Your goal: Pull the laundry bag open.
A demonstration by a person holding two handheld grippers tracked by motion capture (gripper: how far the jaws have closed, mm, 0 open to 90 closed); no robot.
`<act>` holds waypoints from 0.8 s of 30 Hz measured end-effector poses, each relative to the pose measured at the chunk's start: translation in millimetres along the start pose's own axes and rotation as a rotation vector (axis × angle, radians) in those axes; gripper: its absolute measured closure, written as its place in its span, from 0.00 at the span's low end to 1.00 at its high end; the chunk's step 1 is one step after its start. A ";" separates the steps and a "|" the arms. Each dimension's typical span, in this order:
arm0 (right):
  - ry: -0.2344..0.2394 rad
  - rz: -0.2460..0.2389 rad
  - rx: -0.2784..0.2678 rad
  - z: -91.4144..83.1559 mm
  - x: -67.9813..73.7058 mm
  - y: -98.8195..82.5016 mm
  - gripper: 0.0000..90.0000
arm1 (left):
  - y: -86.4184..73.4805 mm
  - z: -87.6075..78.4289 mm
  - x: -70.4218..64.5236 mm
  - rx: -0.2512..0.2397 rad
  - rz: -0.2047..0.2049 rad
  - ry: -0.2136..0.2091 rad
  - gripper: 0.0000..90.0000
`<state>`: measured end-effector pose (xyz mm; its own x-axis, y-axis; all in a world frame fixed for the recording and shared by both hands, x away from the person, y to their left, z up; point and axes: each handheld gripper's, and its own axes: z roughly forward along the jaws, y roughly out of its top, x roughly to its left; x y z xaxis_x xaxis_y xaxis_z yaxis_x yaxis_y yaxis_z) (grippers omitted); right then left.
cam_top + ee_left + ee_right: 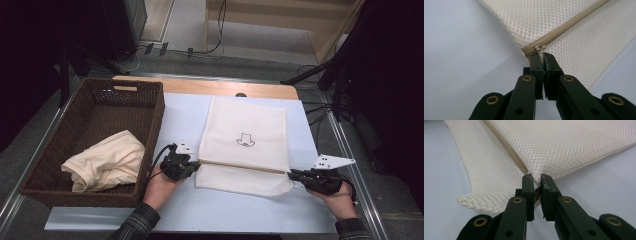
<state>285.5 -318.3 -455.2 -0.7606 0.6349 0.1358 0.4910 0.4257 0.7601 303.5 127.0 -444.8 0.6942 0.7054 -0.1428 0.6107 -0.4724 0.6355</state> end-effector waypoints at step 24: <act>-0.095 0.027 0.029 16.1 -19.1 4.6 0.89 | 32.1 21.7 17.1 -0.050 -0.007 0.016 0.97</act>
<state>309.1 -318.0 -464.5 -0.7039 0.7041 0.0941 0.5238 0.4250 0.7382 343.3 112.4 -443.2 0.6838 0.7171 -0.1352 0.5951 -0.4409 0.6719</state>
